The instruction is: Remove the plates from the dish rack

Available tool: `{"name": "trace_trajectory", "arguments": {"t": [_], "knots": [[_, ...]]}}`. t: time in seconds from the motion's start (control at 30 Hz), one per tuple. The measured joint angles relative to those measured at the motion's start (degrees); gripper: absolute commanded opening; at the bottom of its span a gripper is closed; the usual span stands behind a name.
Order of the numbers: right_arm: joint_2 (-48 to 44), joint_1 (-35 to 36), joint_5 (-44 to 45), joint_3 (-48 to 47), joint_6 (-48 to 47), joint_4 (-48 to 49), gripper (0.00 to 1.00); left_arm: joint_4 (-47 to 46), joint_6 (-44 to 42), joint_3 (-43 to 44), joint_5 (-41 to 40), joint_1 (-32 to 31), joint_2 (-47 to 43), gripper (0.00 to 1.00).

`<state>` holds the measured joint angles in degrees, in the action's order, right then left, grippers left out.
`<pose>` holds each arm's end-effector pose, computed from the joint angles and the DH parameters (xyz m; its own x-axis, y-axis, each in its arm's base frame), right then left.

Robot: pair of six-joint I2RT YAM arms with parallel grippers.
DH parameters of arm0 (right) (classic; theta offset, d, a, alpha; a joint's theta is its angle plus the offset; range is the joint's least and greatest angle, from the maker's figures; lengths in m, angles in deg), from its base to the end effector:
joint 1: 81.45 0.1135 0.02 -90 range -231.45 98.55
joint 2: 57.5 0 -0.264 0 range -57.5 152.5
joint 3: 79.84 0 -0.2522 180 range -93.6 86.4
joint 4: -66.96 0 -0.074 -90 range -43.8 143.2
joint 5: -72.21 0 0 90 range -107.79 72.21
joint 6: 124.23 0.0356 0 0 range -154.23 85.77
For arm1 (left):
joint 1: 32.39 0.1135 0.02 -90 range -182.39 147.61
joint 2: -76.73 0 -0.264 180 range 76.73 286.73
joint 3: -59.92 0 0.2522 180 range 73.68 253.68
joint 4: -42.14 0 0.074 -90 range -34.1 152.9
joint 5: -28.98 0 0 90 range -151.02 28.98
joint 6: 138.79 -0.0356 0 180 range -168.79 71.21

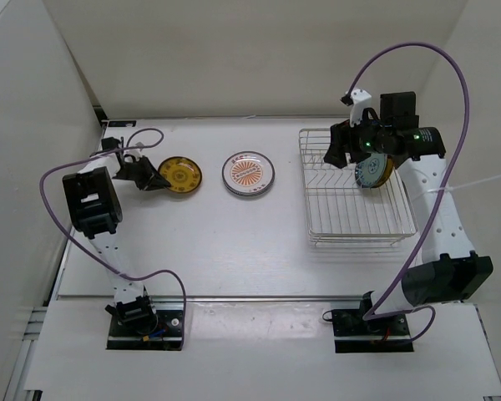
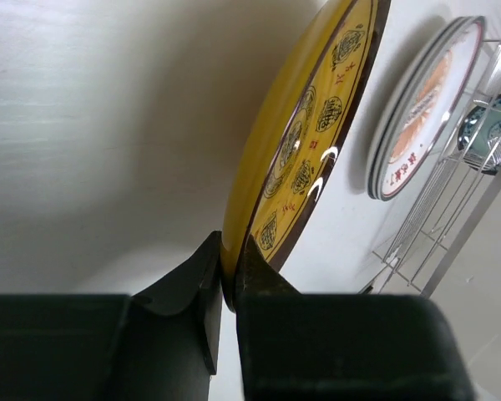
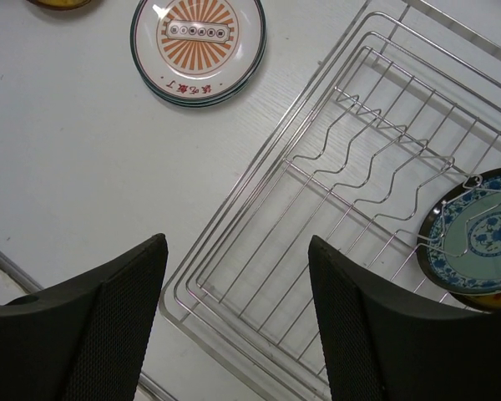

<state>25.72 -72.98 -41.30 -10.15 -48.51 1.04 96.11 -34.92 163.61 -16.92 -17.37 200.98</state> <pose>0.2911 0.0577 0.4236 -0.4919 -0.3019 -0.8166 -0.5817 0.8118 0.0502 0.4230 0.0878 0.1472 -0.9021 -0.4203 -0.0982 -0.2298 0.6602 -0.7151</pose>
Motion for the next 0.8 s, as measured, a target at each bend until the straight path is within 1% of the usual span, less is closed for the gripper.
{"name": "trace_trajectory", "arguments": {"t": [0.03, 0.07, 0.1, 0.13, 0.17, 0.27, 0.37, 0.4, 0.43, 0.47, 0.5, 0.6, 0.7, 0.8], "knots": [[-0.22, 0.17, 0.28, 0.15, -0.07, 0.04, 0.72, 0.02, 0.26, 0.02, -0.11, 0.24, 0.63, 0.19], [-0.44, 0.28, 0.59, 0.48, -0.13, 0.28, 0.82, 0.09, 0.48, 0.0, -0.2, 0.48, 1.11, 0.25], [-0.63, 0.44, 0.98, 0.79, 0.04, 0.37, 0.84, 0.09, 0.68, 0.0, -0.2, 0.63, 1.68, 0.26], [-0.76, 0.57, 1.66, 1.07, 0.17, 0.46, 0.84, 0.15, 0.85, 0.0, -0.17, 0.83, 2.08, 0.3], [-0.79, 0.61, 2.56, 1.31, 0.28, 0.7, 0.86, 0.28, 0.98, 0.0, -0.2, 1.03, 2.36, 0.36], [-0.79, 0.61, 5.38, 2.05, 0.59, 1.44, 0.86, 0.33, 1.16, 0.0, -0.17, 1.6, 2.78, 0.43], [-0.79, 0.61, 7.1, 2.58, 0.72, 1.86, 0.86, 0.81, 1.55, 0.0, 0.68, 2.03, 2.97, 0.73], [-0.79, 0.61, 7.63, 2.62, 0.79, 1.88, 0.87, 1.18, 1.7, 0.07, 1.36, 2.1, 2.82, 0.94], [-0.79, 0.61, 8.24, 2.62, 0.83, 1.95, 0.88, 1.42, 1.62, 0.26, 1.95, 2.14, 2.54, 1.0], [-0.79, 0.61, 8.85, 2.62, 0.87, 2.14, 0.88, 1.77, 1.75, 0.52, 2.43, 2.19, 2.01, 1.0], [-0.79, 0.61, 9.88, 2.62, 0.87, 2.38, 0.91, 2.27, 1.49, 0.61, 1.36, 2.14, 1.31, 1.0], [-0.74, 0.68, 13.11, 2.58, 1.2, 2.62, 0.91, 4.2, 0.31, 0.61, -3.58, 1.86, -0.31, 1.0], [0.35, 0.66, 19.39, 1.81, 1.66, 2.64, 0.9, 6.84, -1.73, 0.02, -11.91, 1.16, -3.17, 1.0], [2.84, 0.33, 25.24, 0.92, 1.51, 2.8, 0.9, 7.76, -4.83, -3.32, -20.87, -0.39, -10.47, 1.0]]}}
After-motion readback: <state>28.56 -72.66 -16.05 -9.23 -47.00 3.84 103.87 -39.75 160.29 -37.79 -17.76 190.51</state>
